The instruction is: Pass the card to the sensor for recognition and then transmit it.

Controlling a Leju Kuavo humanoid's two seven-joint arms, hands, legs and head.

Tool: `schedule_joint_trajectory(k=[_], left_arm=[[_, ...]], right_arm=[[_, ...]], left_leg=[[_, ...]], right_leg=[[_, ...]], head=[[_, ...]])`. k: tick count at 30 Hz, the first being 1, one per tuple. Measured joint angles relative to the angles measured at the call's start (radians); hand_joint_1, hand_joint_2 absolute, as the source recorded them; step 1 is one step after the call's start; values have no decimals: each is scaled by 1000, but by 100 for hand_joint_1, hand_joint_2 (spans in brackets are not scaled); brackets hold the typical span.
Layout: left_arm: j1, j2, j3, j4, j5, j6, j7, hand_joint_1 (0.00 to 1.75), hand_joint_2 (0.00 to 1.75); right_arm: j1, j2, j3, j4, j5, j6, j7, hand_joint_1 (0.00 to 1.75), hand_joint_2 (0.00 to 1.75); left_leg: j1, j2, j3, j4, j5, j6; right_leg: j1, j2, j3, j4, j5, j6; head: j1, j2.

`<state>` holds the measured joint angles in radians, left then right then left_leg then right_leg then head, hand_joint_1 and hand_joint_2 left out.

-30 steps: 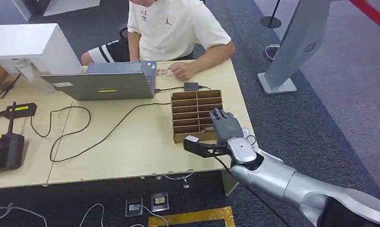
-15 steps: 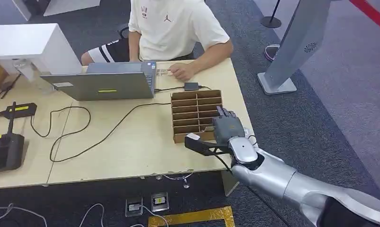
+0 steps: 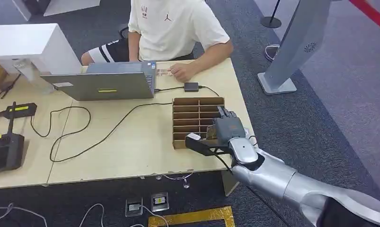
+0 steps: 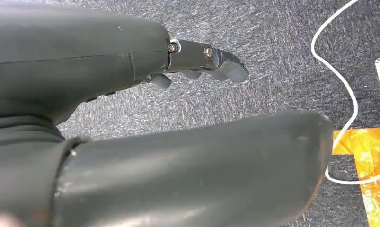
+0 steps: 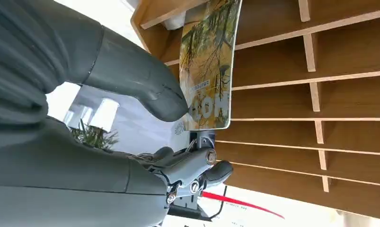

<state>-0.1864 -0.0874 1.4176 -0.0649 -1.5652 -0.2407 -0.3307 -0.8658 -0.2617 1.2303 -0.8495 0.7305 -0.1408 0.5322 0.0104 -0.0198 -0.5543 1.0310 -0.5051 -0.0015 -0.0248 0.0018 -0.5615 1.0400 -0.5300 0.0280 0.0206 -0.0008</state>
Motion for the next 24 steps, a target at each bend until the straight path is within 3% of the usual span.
schedule_joint_trajectory(k=[10, 18, 24], left_arm=[[0, -4, -19, 0, -1, 0, 10, 0, 0], [0, -7, -23, 0, -1, 0, 11, 0, 0], [0, -8, -25, 0, -1, 0, 11, 0, 0]], right_arm=[[5, 0, 0, 6, -1, -21, 4, 175, 175], [0, -2, -29, 4, 3, -116, 35, 175, 175], [-56, -34, -86, -48, 17, -171, 82, 175, 175]], left_leg=[[0, 0, 0, 0, 0, 0], [0, 0, 0, 0, 0, 0], [0, 0, 0, 0, 0, 0]], right_leg=[[0, 0, 0, 0, 0, 0], [0, 0, 0, 0, 0, 0], [0, 0, 0, 0, 0, 0]], head=[[0, 0], [0, 0], [0, 0]])
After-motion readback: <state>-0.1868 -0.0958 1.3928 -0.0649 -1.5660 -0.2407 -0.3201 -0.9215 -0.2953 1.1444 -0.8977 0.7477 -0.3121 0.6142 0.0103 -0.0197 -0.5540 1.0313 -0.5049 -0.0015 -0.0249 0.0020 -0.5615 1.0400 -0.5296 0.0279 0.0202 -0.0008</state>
